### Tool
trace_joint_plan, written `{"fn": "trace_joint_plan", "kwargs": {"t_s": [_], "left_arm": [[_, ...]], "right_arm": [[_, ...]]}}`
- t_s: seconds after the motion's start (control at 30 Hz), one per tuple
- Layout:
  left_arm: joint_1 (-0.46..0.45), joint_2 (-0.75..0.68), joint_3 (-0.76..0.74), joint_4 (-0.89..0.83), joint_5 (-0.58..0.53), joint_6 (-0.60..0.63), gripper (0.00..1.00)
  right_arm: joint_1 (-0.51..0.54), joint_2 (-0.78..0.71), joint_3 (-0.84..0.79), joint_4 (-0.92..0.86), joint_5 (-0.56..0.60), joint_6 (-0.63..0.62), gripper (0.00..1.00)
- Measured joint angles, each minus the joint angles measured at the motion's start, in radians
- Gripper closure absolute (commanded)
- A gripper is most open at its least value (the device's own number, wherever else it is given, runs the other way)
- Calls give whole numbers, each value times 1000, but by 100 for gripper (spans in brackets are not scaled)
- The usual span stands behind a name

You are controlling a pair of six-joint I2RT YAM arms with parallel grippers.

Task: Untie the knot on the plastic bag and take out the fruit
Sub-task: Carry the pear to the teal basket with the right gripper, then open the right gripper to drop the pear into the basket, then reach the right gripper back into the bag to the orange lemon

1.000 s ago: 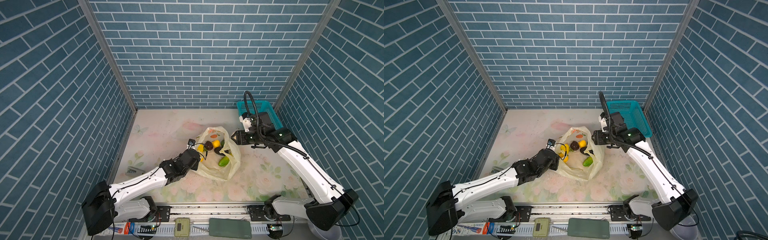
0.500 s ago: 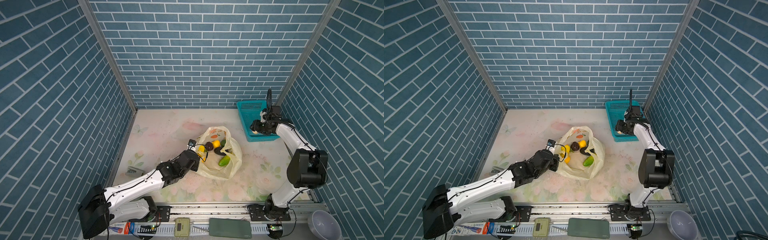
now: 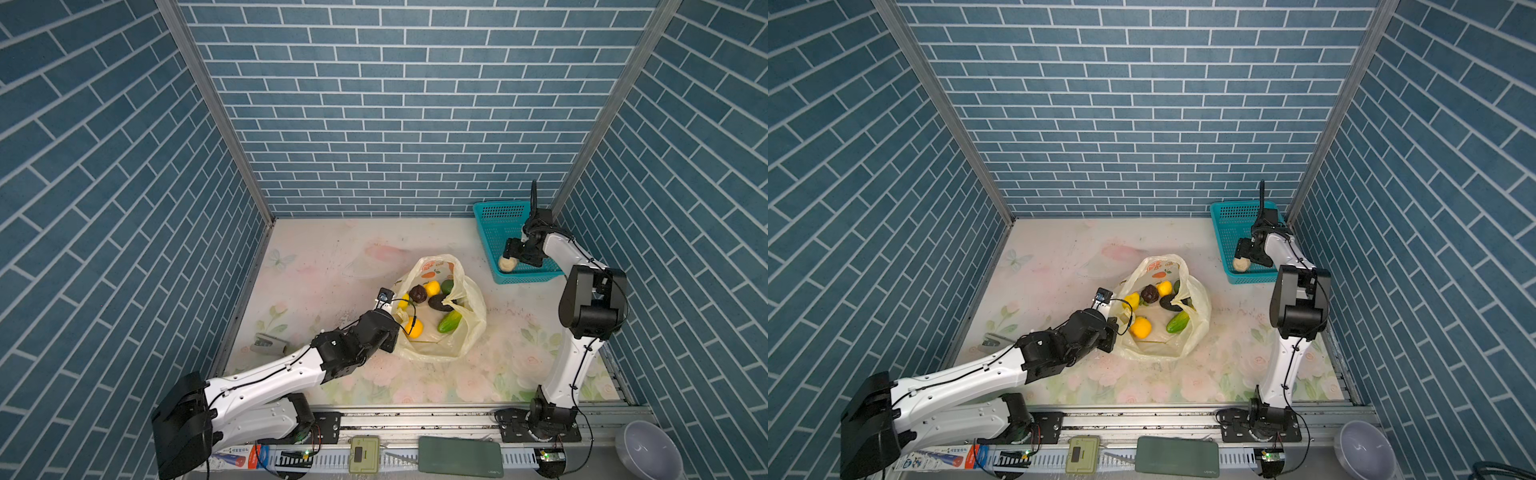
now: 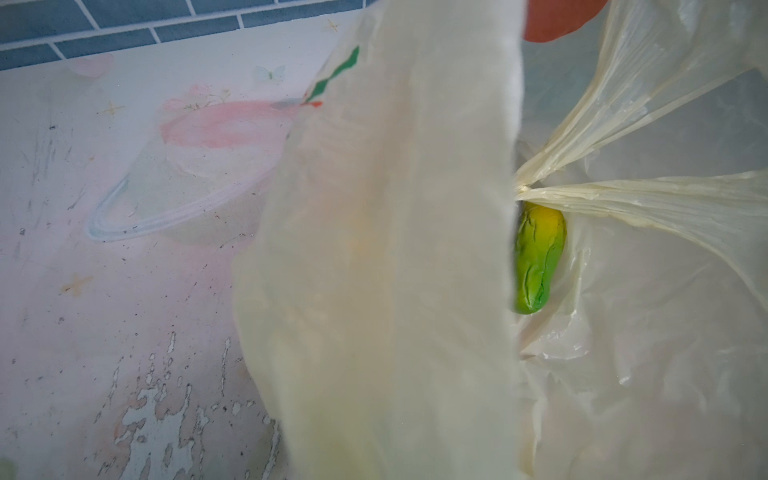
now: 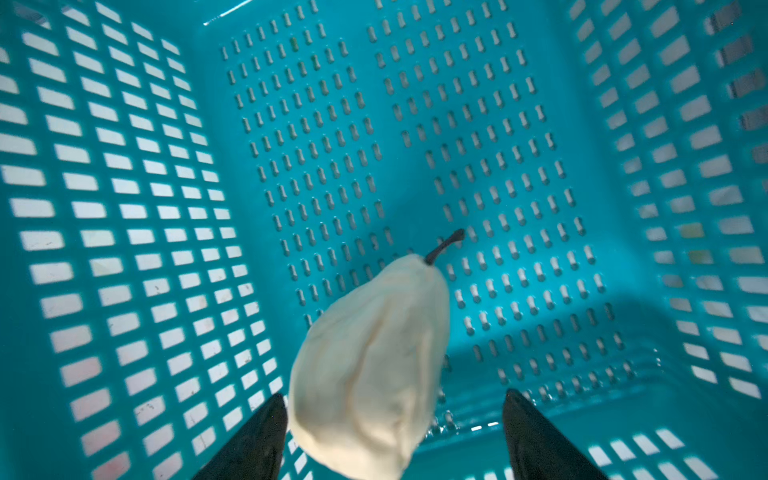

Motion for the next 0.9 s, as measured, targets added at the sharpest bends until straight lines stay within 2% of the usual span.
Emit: {"fn": "trace_joint_plan", "kwargs": {"t_s": [0.2,0.4,0.53,0.67,0.9], "left_arm": [[0,-2,-16,8,0,1,100],[0,-12,-51,22,0,2,100],[0,-34,-63,29,1,4,100],[0,-50,-64,32,4,6,100],[-1,-51,-64,24,-8,10,100]], "right_arm": [[7,-46,-2,-55,8,2,18],[105,-305,-62,-100,-16,29,20],[243,-525,-148,-136,-61,71,21],[394,-682,-254,-182,-95,132,22],[680,-787,-343,-220,-84,226,23]]}}
